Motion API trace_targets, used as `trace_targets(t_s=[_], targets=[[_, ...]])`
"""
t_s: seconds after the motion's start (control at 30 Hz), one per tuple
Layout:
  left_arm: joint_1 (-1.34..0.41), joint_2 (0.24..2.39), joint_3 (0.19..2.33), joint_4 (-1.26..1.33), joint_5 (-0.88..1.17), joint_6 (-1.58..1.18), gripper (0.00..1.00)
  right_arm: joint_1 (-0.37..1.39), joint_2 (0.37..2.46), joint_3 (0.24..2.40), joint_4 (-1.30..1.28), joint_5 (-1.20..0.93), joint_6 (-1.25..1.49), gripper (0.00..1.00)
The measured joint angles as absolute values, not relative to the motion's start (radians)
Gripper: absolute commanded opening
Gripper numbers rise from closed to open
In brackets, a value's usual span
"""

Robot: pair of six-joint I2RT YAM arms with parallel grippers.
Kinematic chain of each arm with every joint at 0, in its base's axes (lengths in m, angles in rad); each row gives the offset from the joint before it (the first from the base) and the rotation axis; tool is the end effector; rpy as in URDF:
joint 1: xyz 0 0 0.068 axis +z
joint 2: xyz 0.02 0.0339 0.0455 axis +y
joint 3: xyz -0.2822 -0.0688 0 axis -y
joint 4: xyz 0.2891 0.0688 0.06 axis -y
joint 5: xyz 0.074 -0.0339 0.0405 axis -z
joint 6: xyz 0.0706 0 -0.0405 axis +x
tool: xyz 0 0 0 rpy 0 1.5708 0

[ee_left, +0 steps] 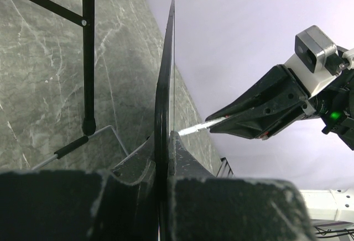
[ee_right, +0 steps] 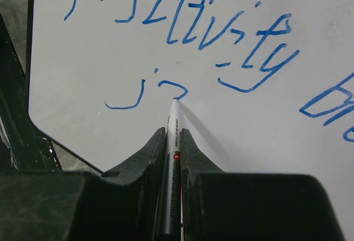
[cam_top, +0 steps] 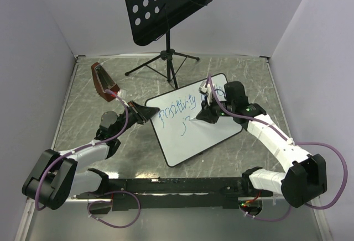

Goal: Write a sentence on the whiteboard

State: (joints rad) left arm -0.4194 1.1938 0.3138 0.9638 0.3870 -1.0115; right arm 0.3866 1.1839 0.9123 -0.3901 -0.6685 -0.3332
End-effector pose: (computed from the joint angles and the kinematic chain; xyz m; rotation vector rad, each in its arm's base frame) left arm 0.2499 -0.1406 0.2030 -0.1437 1.6656 -1.4083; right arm 0.2708 0.1575 0.2756 -1.0938 1.8753 0.7710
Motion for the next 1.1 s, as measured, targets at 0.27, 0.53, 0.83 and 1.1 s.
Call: trace_targets(t_s=[0.27,0.53,0.83,1.1], targets=[[-0.419,1.194,0.314,0.964,0.387,-1.011,0.01,0.429,1.189,0.912,-0.408,-0.678,-0.338,0.0],[-0.419,1.194,0.314,0.962,0.387,-1.011,0.01,0.433,1.225,0.959,-0.413,-0.677,-0.337,0.0],[-0.42,1.194,0.314,0.965,0.388,-1.011,0.01,0.424,1.242,1.002,-0.411,-0.684,-0.334,0.0],[-0.42,1.194,0.314,0.966,0.389,-1.009,0.01,0.353,1.148,0.991,-0.412,-0.755,-0.338,0.0]])
